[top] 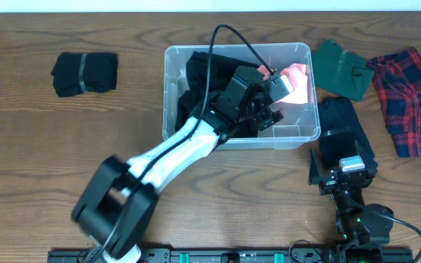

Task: Pack container
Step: 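Lower the pink garment into the bin's right side and release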

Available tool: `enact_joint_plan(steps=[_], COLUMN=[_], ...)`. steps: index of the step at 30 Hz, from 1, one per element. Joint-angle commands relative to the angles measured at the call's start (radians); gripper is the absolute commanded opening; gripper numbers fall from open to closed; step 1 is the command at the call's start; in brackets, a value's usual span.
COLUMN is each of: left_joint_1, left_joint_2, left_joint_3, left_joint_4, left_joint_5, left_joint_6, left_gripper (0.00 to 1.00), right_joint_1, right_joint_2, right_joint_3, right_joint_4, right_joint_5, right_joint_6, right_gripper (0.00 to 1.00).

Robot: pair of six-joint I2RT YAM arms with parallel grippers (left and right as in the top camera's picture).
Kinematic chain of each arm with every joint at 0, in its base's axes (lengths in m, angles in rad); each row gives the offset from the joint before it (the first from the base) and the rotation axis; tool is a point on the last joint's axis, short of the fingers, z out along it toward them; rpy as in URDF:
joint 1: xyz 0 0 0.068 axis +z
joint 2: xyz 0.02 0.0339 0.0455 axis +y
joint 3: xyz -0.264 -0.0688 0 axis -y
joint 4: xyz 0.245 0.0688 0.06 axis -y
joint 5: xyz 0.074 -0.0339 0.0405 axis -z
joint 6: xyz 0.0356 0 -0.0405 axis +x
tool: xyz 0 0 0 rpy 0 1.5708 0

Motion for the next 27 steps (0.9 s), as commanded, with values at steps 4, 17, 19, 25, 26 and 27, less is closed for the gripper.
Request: enact_joint_plan(steps=[4,17,19,25,26,27], left_joint_1=[-0.024,-0.022,-0.022,-0.018,-0.016,-0.013], left_joint_2=[-0.084,-0.077,-0.077,-0.074,-0.071,-0.070], left_joint_3=[0.026,0.080,0.132,0.310,0.343,0.371], left_joint_4=[-0.016,-0.037,-0.104,-0.279,-0.310,-0.334], left_joint_5=[-0.002,-0.024,-0.024,-0.024,-0.024,-0.024], left_joint_6=[-0.003,-0.383,-0.451,-0.515,-0.536,-0.553], left_gripper=[0.19,0.06,0.06,0.06,0.06,0.06], right_joint_1=[-0.012,-0.012,-0.012,-0.012,-0.012,-0.012], right_joint_2=[-0.005,-0.005,-0.005,-0.005,-0.005,-0.005], right_joint_3=[-0.002,-0.002,-0.002,-0.002,-0.002,-0.002], right_joint_4=[-0.004,-0.004,-0.004,-0.004,-0.004,-0.004], right_joint_5=[-0.004,-0.004,-0.004,-0.004,-0.004,-0.004], right_joint_6=[-0.006,-0.006,-0.006,-0.006,-0.006,-0.006], right_gripper=[0.99,0.99,0.99,0.99,0.99,0.99])
